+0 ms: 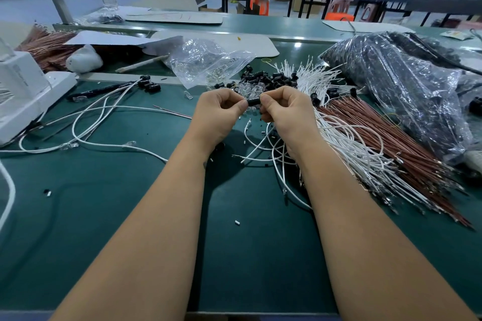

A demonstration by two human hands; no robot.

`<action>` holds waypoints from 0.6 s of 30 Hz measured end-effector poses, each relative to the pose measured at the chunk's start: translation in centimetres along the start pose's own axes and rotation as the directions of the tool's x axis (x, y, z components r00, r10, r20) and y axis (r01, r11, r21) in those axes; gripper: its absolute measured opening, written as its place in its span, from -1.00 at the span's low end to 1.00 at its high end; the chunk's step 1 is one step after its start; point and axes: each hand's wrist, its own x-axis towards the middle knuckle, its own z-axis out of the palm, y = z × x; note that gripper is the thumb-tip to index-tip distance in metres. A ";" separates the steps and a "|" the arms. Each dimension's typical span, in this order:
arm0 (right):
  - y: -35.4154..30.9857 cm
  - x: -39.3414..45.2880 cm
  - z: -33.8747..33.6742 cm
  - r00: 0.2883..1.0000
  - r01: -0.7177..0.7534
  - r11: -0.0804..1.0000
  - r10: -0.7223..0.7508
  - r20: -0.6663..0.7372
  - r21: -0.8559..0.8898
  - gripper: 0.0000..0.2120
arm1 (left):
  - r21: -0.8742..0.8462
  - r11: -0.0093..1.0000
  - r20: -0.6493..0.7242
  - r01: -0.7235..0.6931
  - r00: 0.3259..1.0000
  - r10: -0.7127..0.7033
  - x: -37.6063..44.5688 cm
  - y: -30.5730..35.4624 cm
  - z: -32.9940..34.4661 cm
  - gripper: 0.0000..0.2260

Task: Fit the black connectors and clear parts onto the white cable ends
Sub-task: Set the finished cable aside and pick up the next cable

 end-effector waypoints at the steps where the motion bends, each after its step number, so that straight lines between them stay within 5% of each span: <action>1: 0.0 0.1 0.0 1.000 0.008 1.000 -0.008 -0.011 -0.017 -0.84 | 0.004 1.000 0.004 0.001 1.000 -0.001 0.0 0.0 0.1 -0.95; 18: -0.5 0.4 -0.2 0.998 -0.063 0.997 0.062 -0.007 -0.055 -0.87 | -0.012 1.000 0.025 0.024 0.999 -0.024 0.4 -0.1 -0.1 -0.96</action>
